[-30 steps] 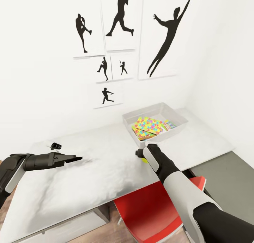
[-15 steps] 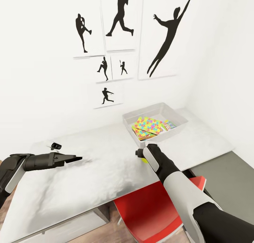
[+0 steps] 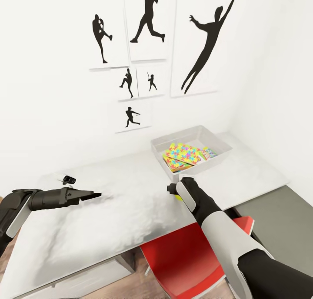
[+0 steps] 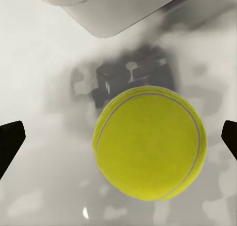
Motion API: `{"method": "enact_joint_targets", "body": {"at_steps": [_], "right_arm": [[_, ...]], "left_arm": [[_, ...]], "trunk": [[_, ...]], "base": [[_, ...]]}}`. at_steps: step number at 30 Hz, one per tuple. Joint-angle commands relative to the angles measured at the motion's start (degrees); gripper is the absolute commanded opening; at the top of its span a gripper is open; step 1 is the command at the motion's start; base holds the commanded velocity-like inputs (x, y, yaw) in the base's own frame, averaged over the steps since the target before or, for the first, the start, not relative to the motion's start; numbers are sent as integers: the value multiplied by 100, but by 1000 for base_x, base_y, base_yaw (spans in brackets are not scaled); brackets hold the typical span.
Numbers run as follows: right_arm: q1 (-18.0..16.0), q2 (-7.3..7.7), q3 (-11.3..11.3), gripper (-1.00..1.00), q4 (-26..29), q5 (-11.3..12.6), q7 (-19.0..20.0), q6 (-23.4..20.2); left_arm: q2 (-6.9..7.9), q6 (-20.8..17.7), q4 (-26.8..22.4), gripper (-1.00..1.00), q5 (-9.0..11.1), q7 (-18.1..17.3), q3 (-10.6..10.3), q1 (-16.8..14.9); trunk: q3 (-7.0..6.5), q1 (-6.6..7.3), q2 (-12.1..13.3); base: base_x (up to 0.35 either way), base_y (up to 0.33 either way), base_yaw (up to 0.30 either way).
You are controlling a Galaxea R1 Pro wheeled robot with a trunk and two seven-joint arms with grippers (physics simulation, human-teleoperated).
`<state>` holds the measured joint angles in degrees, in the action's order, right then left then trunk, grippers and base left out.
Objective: Put all the toys in the child's room - the three board games (two on the bed and one on the table), the two jigsaw puzzles on the table, and the tennis ball on the table - inside the toy box on the table in the child's room.
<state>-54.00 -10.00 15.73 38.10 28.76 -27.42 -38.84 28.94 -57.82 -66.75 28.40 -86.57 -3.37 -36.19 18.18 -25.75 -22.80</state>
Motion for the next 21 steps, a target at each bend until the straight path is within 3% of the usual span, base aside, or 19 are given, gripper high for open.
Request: {"method": "enact_joint_targets", "body": {"at_steps": [1, 21], "right_arm": [[-5, 0, 13, 100, 5, 51, -53, -11], [-5, 0, 13, 100, -13, 42, -53, -10]], "left_arm": [[7, -59, 2, 100, 15, -18, -14, -4], [7, -54, 3, 100, 16, -18, -14, -4]], "trunk": [[20, -3, -12], [165, -3, -12]], "base": [[0, 0, 0], [0, 0, 0]]}}
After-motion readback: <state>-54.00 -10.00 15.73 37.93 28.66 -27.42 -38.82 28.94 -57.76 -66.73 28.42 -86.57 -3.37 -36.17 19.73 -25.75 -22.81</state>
